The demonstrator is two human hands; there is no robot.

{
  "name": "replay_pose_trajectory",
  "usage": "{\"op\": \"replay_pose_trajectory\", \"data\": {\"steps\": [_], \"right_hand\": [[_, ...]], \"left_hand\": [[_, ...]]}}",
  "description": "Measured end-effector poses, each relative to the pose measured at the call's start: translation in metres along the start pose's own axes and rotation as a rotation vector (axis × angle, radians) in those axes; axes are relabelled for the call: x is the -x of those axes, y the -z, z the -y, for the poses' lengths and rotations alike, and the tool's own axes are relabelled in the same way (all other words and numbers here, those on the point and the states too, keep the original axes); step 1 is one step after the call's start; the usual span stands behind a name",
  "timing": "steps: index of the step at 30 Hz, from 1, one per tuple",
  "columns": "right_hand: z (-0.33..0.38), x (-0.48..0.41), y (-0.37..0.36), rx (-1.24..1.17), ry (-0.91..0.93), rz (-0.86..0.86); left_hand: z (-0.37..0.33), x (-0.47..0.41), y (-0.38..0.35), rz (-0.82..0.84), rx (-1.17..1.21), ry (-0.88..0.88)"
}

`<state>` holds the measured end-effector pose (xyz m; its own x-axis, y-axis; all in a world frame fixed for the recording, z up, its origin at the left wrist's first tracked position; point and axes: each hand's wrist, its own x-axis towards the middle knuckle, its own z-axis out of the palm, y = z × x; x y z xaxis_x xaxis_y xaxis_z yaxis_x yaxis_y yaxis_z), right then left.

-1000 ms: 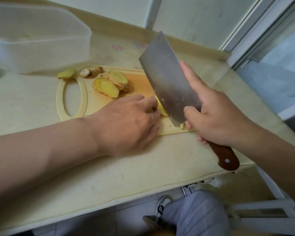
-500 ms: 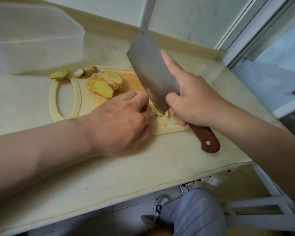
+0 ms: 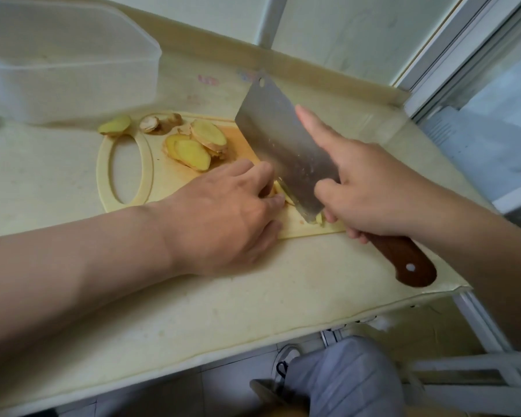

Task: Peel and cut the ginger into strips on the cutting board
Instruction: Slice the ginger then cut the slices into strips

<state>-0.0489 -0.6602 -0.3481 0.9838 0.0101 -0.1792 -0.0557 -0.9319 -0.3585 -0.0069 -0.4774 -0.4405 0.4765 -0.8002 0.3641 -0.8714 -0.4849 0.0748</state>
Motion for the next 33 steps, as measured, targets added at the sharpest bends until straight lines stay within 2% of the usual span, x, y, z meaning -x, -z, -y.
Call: {"op": "replay_pose_trajectory", "data": {"steps": [5,13,18,26,33], "right_hand": [[0.020,-0.036,0.000,0.093,0.044,-0.004],[-0.005,0.010,-0.014,-0.179,0.006,-0.171],[-0.010,0.019,-0.012,-0.094,0.039,-0.138],[0.009,-0.016,0.006,0.040,-0.004,0.043],[0.011,-0.019,-0.003,-0.063,0.005,-0.044]], "left_hand": [[0.000,0.000,0.000,-0.003,-0.020,-0.009],[0.001,0.000,0.000,-0.015,-0.030,-0.010],[0.001,-0.001,0.000,-0.005,-0.029,-0.015],[0.002,-0.001,-0.002,-0.031,-0.028,-0.018],[0.000,0.000,0.000,-0.025,-0.030,-0.024]]}}
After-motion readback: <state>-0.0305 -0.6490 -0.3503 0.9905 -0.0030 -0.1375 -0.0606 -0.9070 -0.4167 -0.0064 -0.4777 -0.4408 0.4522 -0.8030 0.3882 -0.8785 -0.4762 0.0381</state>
